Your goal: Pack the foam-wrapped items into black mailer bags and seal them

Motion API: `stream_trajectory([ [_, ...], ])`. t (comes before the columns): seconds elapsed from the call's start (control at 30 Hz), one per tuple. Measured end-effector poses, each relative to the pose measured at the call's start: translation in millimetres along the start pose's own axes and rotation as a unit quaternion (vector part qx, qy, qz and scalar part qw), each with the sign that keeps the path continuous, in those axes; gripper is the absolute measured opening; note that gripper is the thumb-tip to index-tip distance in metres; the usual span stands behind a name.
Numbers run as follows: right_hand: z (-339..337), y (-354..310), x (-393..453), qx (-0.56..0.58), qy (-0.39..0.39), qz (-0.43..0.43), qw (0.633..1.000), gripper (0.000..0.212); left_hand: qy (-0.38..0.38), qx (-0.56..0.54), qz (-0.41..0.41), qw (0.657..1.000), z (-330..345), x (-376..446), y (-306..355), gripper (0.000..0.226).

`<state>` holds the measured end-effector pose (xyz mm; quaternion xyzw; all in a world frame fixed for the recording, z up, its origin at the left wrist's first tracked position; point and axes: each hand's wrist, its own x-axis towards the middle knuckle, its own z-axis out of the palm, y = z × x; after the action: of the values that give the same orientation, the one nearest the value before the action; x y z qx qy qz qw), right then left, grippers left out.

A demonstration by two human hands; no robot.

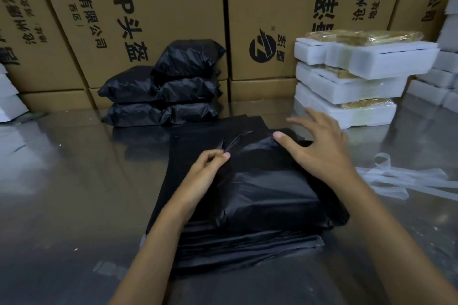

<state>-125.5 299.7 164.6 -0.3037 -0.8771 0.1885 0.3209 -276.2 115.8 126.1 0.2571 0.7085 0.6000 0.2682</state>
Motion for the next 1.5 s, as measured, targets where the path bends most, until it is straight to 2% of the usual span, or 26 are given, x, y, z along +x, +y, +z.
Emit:
stream_trajectory([
  [0.07, -9.9, -25.3, 5.7, 0.027, 0.027, -0.09, 0.995, 0.042, -0.047, -0.054, -0.055, 0.996, -14.0, -0.4, -3.5, 0.034],
  [0.1, -11.7, -38.8, 9.0, 0.061, -0.004, -0.124, 0.99, 0.04, -0.081, -0.088, -0.081, 0.99, -18.8, -1.5, -5.1, 0.038],
  [0.17, -7.9, -68.1, 15.0, 0.104, -0.153, -0.143, 0.972, 0.044, -0.133, -0.133, -0.105, 0.976, -26.4, -5.8, -6.2, 0.039],
  [0.23, 2.4, -91.9, 18.7, 0.069, -0.314, -0.133, 0.938, 0.053, -0.134, -0.166, -0.094, 0.973, -33.1, -7.8, -4.9, 0.038],
  [0.3, 17.1, -101.6, 20.2, 0.011, -0.385, -0.125, 0.914, 0.049, -0.099, -0.182, -0.064, 0.976, -37.5, -8.3, -2.7, 0.031],
  [0.4, 34.4, -100.3, 22.9, 0.021, -0.367, -0.125, 0.922, 0.028, -0.032, -0.139, 0.002, 0.99, -37.4, -8.5, -0.4, 0.01],
  [0.6, 39.2, -93.5, 30.6, 0.154, -0.311, -0.102, 0.932, 0.021, 0.066, -0.09, 0.103, 0.988, -37.3, -3.9, 1.0, 0.023],
  [0.7, 39.5, -90.7, 31.4, 0.167, -0.306, -0.118, 0.93, 0.02, 0.069, -0.097, 0.121, 0.985, -35.7, -4.8, 1.6, 0.025],
  [0.87, 34.6, -83.0, 38.1, 0.266, -0.298, -0.075, 0.914, 0.028, 0.086, -0.126, 0.096, 0.984, -33.7, -5.9, 4.6, 0.026],
  [1.07, 33.6, -84.8, 34.6, 0.161, -0.245, -0.137, 0.946, 0.025, 0.085, -0.179, 0.074, 0.977, -28.8, -9.2, 5.9, 0.018],
  [1.13, 37.3, -88.6, 32.3, 0.136, -0.245, -0.143, 0.949, 0.021, 0.099, -0.154, 0.097, 0.978, -27.8, -9.5, 5.3, 0.019],
  [1.27, 39.8, -96.1, 30.5, 0.22, -0.205, -0.11, 0.947, 0.022, 0.088, -0.131, 0.175, 0.972, -24.7, -12.5, 7.3, 0.028],
  [1.33, 36.6, -97.2, 31.2, 0.218, -0.18, -0.109, 0.953, 0.023, 0.089, -0.101, 0.215, 0.967, -23.5, -14.5, 9.1, 0.031],
  [1.4, 31.4, -97.1, 31.3, 0.192, -0.223, -0.116, 0.949, 0.02, 0.088, -0.067, 0.253, 0.961, -23.0, -15.9, 11.5, 0.031],
  [1.5, 27.1, -97.5, 28.7, 0.169, -0.322, -0.143, 0.92, 0.019, 0.082, -0.039, 0.289, 0.953, -22.0, -18.0, 14.2, 0.025],
])
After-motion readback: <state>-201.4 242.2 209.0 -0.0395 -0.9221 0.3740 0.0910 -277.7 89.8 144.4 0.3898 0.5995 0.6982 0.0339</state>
